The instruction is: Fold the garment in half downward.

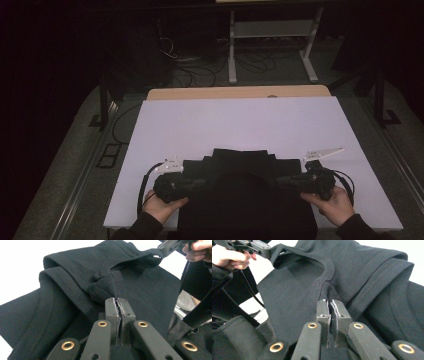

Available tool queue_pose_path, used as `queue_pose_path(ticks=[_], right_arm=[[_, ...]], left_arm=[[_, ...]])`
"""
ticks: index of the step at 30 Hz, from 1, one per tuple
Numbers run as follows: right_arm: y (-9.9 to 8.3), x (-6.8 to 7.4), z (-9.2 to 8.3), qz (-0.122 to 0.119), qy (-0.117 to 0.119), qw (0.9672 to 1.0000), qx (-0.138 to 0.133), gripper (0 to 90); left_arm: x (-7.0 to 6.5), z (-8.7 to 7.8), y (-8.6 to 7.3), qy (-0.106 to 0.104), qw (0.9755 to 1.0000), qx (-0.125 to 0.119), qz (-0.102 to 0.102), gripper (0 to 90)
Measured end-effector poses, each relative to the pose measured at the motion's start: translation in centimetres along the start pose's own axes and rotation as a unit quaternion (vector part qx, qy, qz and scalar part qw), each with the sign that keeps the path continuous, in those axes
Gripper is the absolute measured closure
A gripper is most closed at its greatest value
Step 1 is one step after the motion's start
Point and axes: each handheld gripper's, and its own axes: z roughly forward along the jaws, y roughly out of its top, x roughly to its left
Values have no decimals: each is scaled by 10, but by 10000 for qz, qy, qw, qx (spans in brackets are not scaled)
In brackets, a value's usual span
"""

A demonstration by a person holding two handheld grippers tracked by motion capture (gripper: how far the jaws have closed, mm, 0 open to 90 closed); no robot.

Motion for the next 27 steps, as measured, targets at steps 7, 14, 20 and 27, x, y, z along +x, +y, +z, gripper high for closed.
queue_pose_path(ticks=[7,14,20,27], right_arm=[[-6,8,-4,-50,57,9999,89,837],[-14,13,-7,-33,104,9997,207,837],[-19,17,-7,8,156,9995,262,837],[-25,23,-7,-23,218,9989,415,836]], left_arm=[[-9,-2,-5,-100,9999,76,31,867],[-16,-6,-11,-155,9998,129,13,867],[-21,-8,-15,-218,9995,213,25,866],[-28,-9,-19,-294,9990,327,73,866]])
